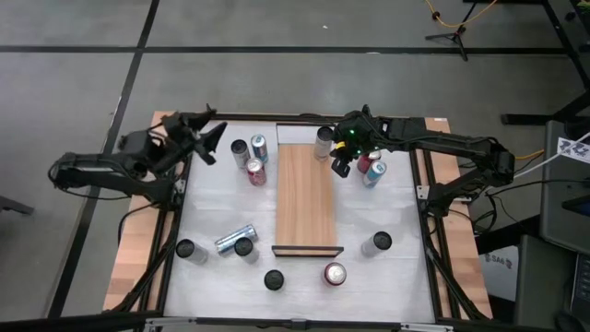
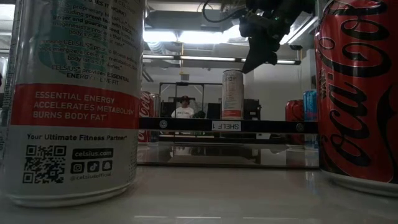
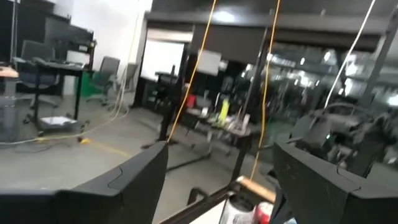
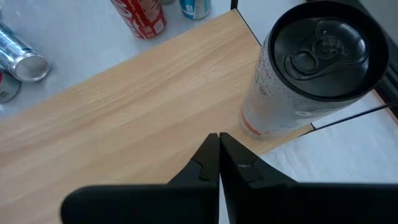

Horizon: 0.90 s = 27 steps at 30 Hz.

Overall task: Place canned beverage on shelf
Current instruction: Put the white pink soda can on the shelf aligned with the other white pink soda can

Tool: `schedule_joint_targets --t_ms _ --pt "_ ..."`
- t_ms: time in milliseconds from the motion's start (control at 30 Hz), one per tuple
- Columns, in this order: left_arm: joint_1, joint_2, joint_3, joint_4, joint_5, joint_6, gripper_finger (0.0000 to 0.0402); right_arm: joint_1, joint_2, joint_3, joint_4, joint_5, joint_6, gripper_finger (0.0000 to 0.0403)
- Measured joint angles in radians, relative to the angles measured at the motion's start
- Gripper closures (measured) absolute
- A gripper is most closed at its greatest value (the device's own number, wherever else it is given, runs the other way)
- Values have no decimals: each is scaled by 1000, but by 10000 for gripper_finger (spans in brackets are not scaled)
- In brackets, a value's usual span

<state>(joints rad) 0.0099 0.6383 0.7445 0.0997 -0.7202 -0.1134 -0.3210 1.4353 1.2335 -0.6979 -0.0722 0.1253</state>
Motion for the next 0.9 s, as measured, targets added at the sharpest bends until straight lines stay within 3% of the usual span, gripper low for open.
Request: schedule_joint_targets --t_ms 200,400,733,900 --pt "56 69 160 -276 24 -113 118 0 0 0 0 0 0 402" --pt "156 121 235 -508 165 -289 118 0 0 0 0 0 0 402" --pt "343 253 239 -681 453 -409 118 0 0 0 0 0 0 402" --pt "408 310 239 -740 522 -409 118 0 0 0 1 0 0 402"
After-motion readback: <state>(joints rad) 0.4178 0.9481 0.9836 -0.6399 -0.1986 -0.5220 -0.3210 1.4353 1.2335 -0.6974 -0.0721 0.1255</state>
